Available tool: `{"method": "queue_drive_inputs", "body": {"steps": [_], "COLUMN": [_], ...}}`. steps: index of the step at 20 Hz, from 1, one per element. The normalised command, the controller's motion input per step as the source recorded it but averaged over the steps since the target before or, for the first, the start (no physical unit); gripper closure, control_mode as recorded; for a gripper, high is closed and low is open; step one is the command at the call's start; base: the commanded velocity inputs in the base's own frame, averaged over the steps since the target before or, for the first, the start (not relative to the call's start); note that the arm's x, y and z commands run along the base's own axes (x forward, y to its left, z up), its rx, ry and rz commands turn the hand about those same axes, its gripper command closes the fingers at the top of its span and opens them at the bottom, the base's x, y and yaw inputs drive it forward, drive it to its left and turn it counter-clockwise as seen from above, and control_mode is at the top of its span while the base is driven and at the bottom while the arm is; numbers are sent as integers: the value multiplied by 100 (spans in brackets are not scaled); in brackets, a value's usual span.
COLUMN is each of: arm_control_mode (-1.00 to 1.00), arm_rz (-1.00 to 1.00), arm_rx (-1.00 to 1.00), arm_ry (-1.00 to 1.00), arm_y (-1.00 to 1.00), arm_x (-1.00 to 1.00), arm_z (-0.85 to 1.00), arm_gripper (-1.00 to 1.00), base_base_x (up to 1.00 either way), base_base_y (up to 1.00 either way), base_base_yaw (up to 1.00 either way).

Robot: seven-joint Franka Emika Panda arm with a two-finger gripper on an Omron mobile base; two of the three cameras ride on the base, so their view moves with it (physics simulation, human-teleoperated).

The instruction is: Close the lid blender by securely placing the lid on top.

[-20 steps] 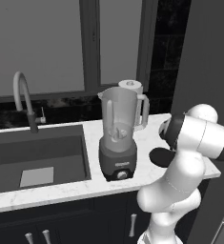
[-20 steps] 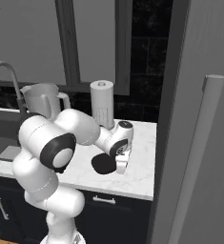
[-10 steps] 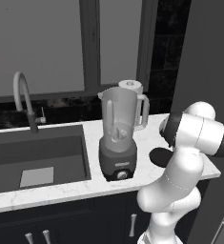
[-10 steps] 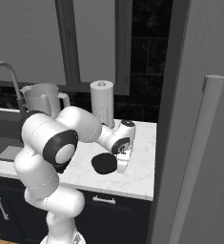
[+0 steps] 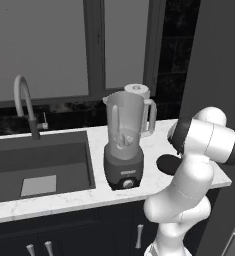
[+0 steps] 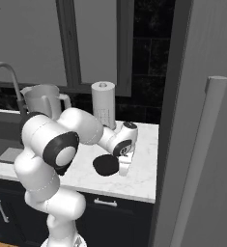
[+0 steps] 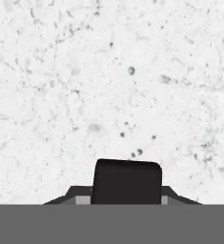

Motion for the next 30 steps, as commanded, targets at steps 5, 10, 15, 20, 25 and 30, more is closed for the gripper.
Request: {"method": "queue_drive_inputs", "body": {"steps": [5,10,15,20,25,30], "arm_control_mode": [-100,-100,-100,-100,-100,-100], "arm_rz": [0,0,0,0,-1,-11], "arm_rx": [0,-1,-5,-1,0,1], "arm_ry": [0,0,0,0,0,0], "arm_y": [3,4,15,27,22,3], "arm_x": [-5,-14,-16,-23,-23,-25], "arm_z": [10,48,64,72,79,80], "arm_gripper": [100,100,100,100,100,100], "base_base_x": [0,0,0,0,0,0], "base_base_y": [0,0,0,0,0,0], "base_base_yaw": [0,0,0,0,0,0]}}
